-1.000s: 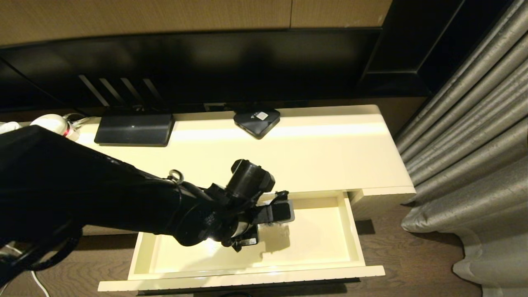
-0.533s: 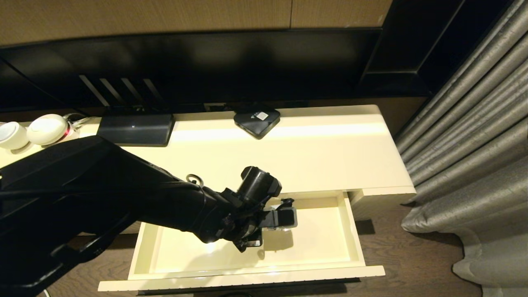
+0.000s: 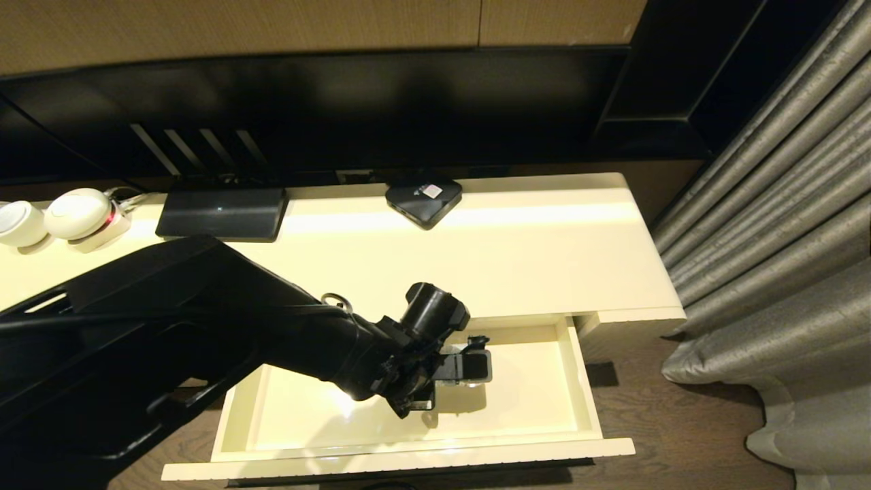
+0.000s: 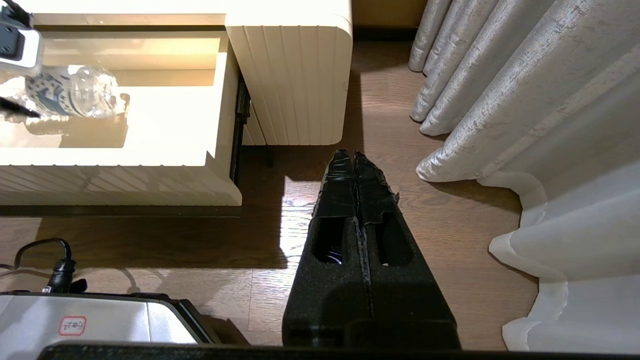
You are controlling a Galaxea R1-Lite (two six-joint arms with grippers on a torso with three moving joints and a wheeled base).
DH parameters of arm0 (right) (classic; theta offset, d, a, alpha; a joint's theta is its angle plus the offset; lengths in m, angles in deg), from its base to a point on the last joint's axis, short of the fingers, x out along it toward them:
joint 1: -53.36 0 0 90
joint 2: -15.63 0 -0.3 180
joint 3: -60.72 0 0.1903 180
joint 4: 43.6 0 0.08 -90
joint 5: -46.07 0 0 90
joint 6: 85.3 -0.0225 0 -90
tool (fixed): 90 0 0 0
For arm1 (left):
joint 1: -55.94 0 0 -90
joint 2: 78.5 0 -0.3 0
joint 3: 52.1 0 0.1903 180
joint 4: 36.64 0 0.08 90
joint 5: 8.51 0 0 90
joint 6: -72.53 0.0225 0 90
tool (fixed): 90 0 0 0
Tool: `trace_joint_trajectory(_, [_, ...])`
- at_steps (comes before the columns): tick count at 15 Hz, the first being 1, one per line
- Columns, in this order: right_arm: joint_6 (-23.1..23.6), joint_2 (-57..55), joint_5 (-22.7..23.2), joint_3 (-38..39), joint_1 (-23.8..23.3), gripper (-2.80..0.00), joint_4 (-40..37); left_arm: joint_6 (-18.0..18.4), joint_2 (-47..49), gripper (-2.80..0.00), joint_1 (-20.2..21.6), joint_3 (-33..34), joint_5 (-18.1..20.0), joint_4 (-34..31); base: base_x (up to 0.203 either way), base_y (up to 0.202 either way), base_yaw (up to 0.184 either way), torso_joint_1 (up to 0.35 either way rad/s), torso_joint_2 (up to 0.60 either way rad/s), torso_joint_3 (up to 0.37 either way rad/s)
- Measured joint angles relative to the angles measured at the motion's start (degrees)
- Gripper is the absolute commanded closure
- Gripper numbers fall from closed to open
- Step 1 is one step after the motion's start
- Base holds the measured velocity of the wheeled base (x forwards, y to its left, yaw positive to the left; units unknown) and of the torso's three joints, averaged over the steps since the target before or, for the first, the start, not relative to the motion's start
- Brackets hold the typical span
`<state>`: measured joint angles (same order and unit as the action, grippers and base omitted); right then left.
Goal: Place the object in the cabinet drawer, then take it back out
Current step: Put the mineral water in the drawer
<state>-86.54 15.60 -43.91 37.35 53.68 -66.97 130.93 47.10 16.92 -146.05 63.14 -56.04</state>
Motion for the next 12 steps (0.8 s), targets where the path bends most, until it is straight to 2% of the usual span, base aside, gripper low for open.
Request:
trace_joint_trajectory(7, [0.0,0.0,0.0,0.0,0.0,0.0,0.0,-0.5,1.0,-2.8,0.0,-1.2,0.0,0.1,0.0,0.0,0.0,0.0,0.0,0.0])
trace_joint_trajectory(12, [0.0,0.0,0.0,0.0,0.0,0.0,0.0,0.4,-3.0,-2.8,0.6,-2.8,0.4,-2.4,0.0,0.0,0.0,0.0,0.0,0.0])
